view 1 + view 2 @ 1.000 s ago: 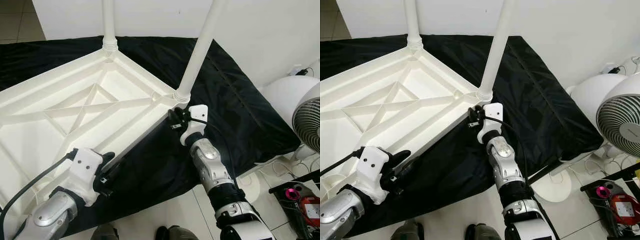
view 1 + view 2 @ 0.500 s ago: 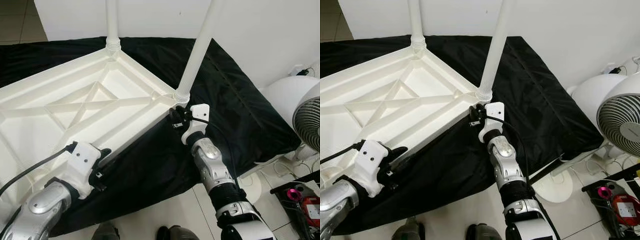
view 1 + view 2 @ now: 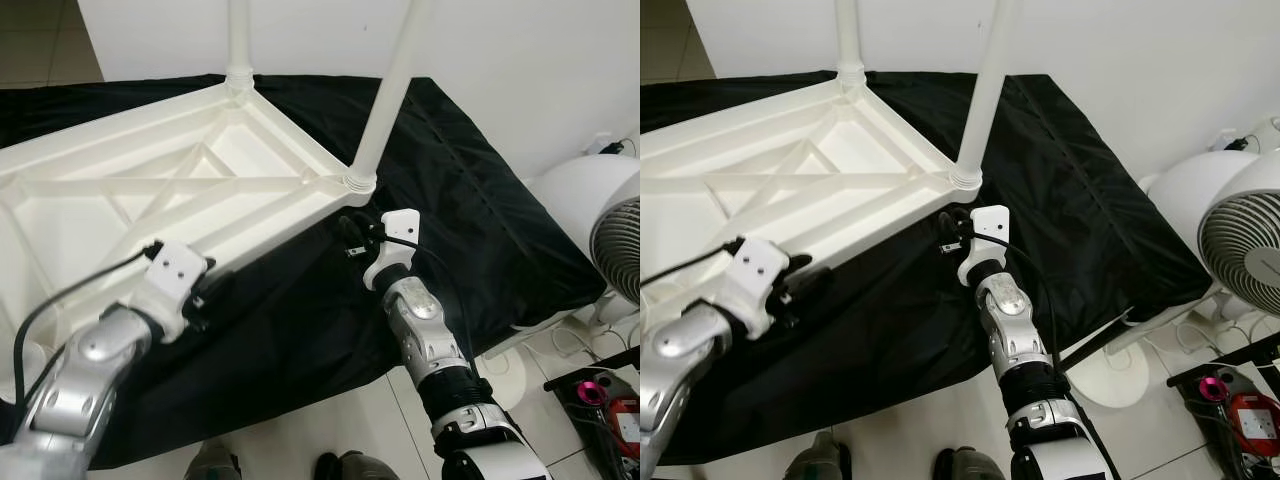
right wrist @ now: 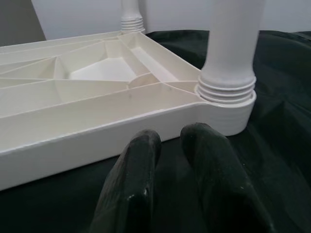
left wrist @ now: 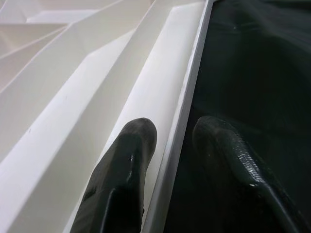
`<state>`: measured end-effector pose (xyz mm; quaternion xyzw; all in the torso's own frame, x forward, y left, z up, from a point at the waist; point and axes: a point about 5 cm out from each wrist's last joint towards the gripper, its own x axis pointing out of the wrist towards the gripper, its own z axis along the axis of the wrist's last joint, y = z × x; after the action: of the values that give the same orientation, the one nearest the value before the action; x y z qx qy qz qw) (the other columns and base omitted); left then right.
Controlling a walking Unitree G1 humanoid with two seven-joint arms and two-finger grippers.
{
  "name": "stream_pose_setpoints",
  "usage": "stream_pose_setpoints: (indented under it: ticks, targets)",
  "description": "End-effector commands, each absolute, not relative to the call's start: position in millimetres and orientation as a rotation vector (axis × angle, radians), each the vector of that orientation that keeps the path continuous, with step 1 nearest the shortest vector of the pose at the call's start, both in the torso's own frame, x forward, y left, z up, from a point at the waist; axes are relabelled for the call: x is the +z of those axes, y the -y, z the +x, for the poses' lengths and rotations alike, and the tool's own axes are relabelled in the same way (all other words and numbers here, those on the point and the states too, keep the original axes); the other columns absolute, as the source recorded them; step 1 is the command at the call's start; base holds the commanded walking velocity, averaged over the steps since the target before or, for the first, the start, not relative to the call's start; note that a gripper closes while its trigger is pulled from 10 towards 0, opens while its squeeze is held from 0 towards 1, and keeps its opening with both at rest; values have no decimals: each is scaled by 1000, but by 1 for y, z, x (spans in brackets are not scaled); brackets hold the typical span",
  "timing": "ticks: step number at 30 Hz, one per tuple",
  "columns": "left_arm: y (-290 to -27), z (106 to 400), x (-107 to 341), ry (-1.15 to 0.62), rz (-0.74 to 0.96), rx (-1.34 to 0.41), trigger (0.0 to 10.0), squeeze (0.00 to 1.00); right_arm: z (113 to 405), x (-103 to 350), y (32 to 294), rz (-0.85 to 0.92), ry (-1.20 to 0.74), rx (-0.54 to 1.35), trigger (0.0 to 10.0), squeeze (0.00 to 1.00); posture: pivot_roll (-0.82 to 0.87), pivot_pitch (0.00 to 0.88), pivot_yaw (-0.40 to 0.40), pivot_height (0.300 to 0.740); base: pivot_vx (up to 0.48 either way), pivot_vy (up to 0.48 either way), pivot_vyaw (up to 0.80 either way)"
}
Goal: Building children table
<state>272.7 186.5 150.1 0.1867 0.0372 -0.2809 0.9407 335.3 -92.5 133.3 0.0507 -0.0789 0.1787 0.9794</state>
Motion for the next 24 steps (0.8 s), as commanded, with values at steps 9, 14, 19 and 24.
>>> stream_pose_setpoints:
  ticks: [9, 14, 19, 24]
  targets:
    - [-187, 280, 157, -27, 401, -638, 10000, 0, 329, 125, 106, 87, 149, 308, 10000, 0, 75, 110, -76, 740, 0, 0, 0]
    - [-180, 259, 169, 60, 347, -619, 10000, 0, 326, 122, 107, 88, 143, 303, 10000, 0, 77, 114, -78, 740, 0, 0, 0]
    - [-176, 246, 176, 102, 220, -549, 10000, 0, 328, 122, 103, 90, 137, 321, 10000, 0, 104, 117, -100, 740, 0, 0, 0]
    - [-177, 210, 182, 156, 65, -522, 10000, 0, 335, 127, 87, 92, 133, 391, 10000, 0, 153, 120, -140, 740, 0, 0, 0]
